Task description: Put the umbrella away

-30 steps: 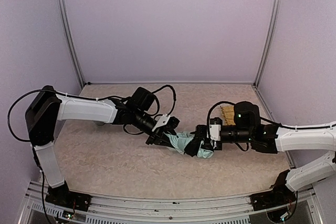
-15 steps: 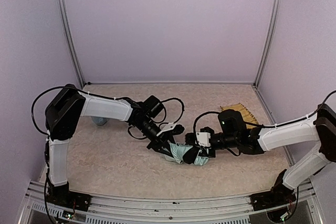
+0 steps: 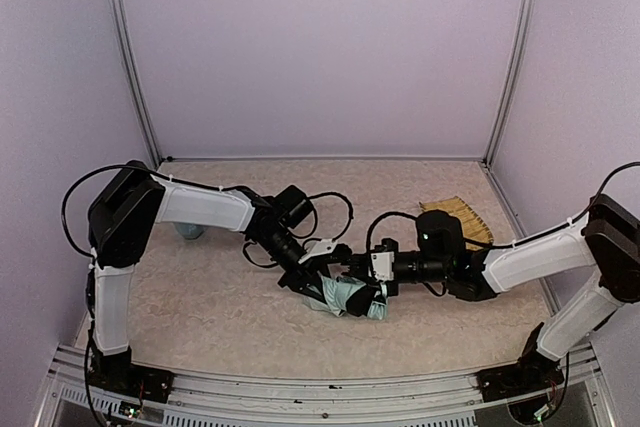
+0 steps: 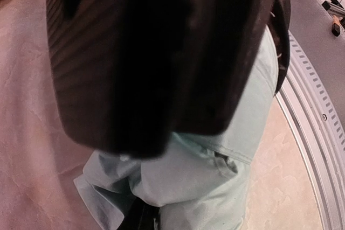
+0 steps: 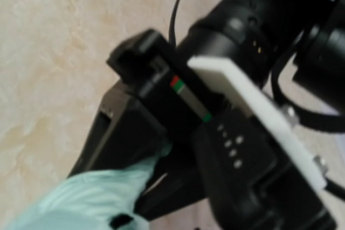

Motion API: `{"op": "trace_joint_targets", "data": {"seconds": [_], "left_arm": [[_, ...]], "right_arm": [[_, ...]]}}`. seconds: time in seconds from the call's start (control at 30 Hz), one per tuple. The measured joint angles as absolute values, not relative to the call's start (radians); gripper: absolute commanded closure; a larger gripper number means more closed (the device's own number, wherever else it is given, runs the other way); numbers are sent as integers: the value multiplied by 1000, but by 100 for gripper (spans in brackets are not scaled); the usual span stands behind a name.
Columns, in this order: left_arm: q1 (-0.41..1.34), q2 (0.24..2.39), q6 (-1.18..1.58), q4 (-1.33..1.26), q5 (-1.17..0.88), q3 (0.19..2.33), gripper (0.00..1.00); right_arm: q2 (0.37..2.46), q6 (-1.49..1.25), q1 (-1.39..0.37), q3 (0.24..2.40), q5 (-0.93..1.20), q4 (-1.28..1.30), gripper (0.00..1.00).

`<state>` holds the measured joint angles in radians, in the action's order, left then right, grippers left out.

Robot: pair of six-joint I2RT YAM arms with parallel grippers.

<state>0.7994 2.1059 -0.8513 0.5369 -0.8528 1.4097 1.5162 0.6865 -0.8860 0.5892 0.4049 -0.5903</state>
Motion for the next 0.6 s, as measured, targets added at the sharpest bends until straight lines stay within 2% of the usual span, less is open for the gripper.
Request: {"op": "trace_joint_targets", "data": {"seconds": [0.37,0.47,0.6], "left_arm": [[820,2099,-819,523,-773,1419,100],[817,2109,-765,511,-647,1432,100],[815,2111,-725,513,-612,1437,100]], "right_arm": [[1409,688,-870,501,304,-638,82],[1336,670,-850,495,238,-692,82],[1264,669,-824,491,57,-817,82]]}}
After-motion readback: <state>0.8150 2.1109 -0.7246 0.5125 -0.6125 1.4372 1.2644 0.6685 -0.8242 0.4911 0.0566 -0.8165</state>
